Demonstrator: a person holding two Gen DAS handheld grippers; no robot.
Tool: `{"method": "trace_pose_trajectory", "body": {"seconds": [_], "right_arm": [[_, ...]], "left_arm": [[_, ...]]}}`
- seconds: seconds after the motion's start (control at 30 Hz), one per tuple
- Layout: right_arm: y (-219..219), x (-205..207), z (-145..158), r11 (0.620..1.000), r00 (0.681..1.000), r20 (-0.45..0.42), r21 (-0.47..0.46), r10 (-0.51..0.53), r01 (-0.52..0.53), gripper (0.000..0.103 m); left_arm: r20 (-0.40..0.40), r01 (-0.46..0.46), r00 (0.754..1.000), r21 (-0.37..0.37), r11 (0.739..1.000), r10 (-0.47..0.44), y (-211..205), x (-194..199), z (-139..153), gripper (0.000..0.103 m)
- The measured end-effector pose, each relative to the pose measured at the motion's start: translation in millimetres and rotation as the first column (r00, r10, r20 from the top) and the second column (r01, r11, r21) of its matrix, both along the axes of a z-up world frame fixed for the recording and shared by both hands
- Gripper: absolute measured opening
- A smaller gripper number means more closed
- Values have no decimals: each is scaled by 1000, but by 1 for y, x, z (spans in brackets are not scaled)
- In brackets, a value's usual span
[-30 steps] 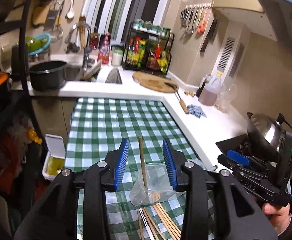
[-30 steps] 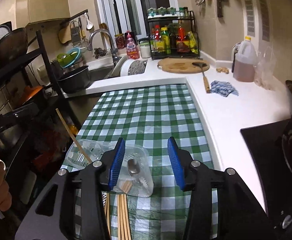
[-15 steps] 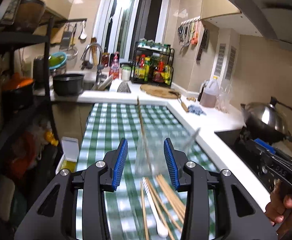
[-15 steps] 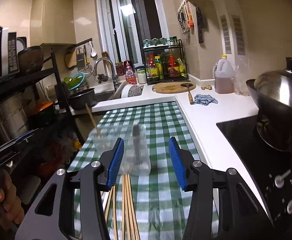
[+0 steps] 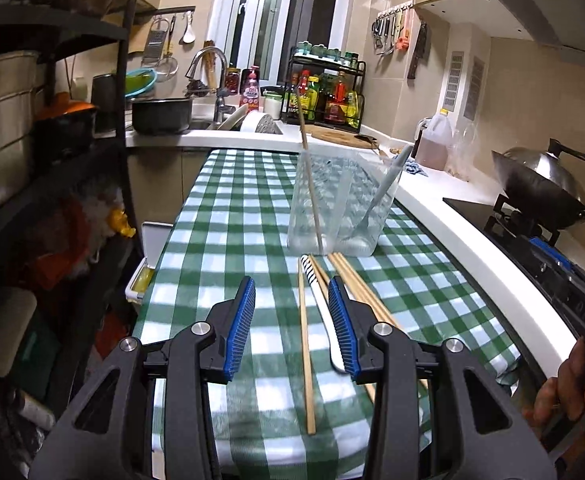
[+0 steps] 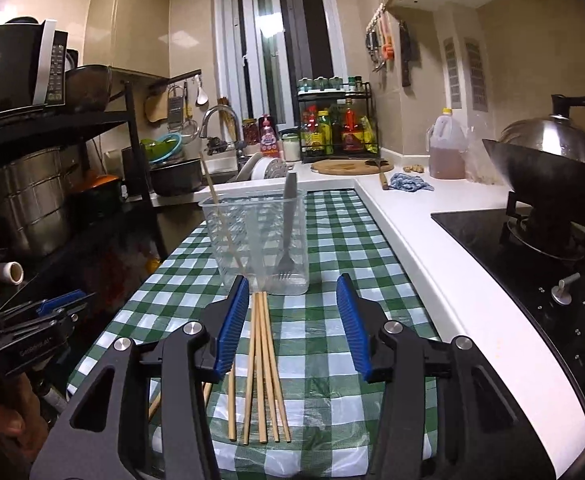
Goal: Organize utensils
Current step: 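Open the right tool to drop the fork in the container while the left tool drops the chopstick in, then grasp another bamboo chopstick with the left tool while the right tool grasps one too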
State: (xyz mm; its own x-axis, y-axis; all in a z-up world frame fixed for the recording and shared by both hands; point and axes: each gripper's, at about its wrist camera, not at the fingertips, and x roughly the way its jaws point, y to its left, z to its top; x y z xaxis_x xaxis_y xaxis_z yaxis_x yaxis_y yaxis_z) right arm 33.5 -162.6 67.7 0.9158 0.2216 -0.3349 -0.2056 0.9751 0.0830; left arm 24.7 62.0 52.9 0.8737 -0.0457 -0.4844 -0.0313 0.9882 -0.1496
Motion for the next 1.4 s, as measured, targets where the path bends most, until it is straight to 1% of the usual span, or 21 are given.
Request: {"method": "trace_pose_trajectory", "body": {"seconds": [0.03, 0.07, 0.1, 0.13, 0.17, 0.2, 0.23, 0.27, 0.3, 0.4, 0.5, 0.63, 0.73, 0.83, 0.93, 1.07, 1.2, 1.23, 1.3, 1.37, 1.4], "right_arm": [[-3, 0, -3, 1000, 1000, -3, 2, -15, 15, 44], [-5, 2, -5, 1000, 1000, -12, 7, -25, 25, 40], [-9, 5, -10, 1000, 999, -35, 15, -24, 25, 32], [-10, 7, -15, 1000, 998, -56, 18, -20, 21, 26], [-13, 11, -23, 1000, 996, -94, 28, -3, 5, 23], [-14, 14, -30, 999, 992, -126, 37, 13, -9, 17], [-13, 15, -37, 999, 989, -149, 38, 23, -18, 11], [-11, 18, -46, 999, 982, -182, 36, 41, -35, 10], [-8, 21, -56, 998, 976, -211, 34, 63, -57, 10], [1, 28, -82, 992, 948, -292, 38, 123, -117, 10], [5, 32, -98, 992, 936, -329, 34, 124, -120, 10], [3, 37, -108, 991, 922, -362, 38, 136, -131, 10], [3, 36, -112, 990, 918, -371, 33, 142, -139, 13], [6, 38, -117, 989, 910, -387, 25, 145, -146, 13], [9, 39, -120, 987, 904, -399, 19, 154, -159, 13], [16, 37, -119, 985, 910, -390, -40, 141, -169, 12], [18, 36, -119, 983, 916, -382, -78, 126, -167, 8], [19, 35, -119, 982, 917, -380, -89, 121, -167, 5], [19, 35, -119, 981, 916, -380, -88, 127, -172, 5], [19, 35, -119, 981, 915, -381, -88, 130, -176, 5], [20, 34, -118, 980, 915, -382, -87, 132, -178, 5]], "left_arm": [[3, -7, 1000, 4, 1000, 7, 0, -2, -3, 42], [0, -4, 1000, 0, 1000, 4, 2, -3, -7, 42], [-9, -4, 1000, -8, 1000, 4, 4, -2, -12, 42], [-19, -11, 1000, -15, 1000, 10, 4, -3, -17, 42], [-35, -15, 999, -35, 999, 14, 6, -3, -23, 42], [-47, -4, 999, -60, 998, 1, 8, -4, -29, 42], [-56, 2, 998, -74, 997, -6, 8, -4, -34, 39], [-71, 3, 997, -79, 997, -8, 8, -5, -41, 33], [-86, 7, 996, -75, 997, -14, 6, -5, -49, 28], [-129, 23, 991, -62, 998, -30, -2, -5, -69, 23], [-149, 31, 988, -65, 997, -40, -6, -7, -84, 23], [-168, 49, 984, -56, 997, -58, -14, -8, -96, 23], [-171, 55, 983, -55, 997, -64, -16, -7, -99, 23], [-177, 65, 982, -48, 997, -72, -19, -7, -102, 23], [-172, 74, 982, -18, 997, -75, -24, -9, -103, 23], [-167, 71, 984, 5, 997, -69, -26, -9, -104, 23], [-157, 71, 985, 35, 997, -65, -30, -9, -105, 22], [-155, 71, 986, 44, 997, -63, -31, -9, -104, 21], [-152, 65, 987, 58, 996, -56, -32, -9, -105, 11], [-154, 63, 987, 58, 996, -53, -30, -8, -105, 7], [-156, 63, 986, 54, 996, -54, -30, -8, -104, 7]]}}
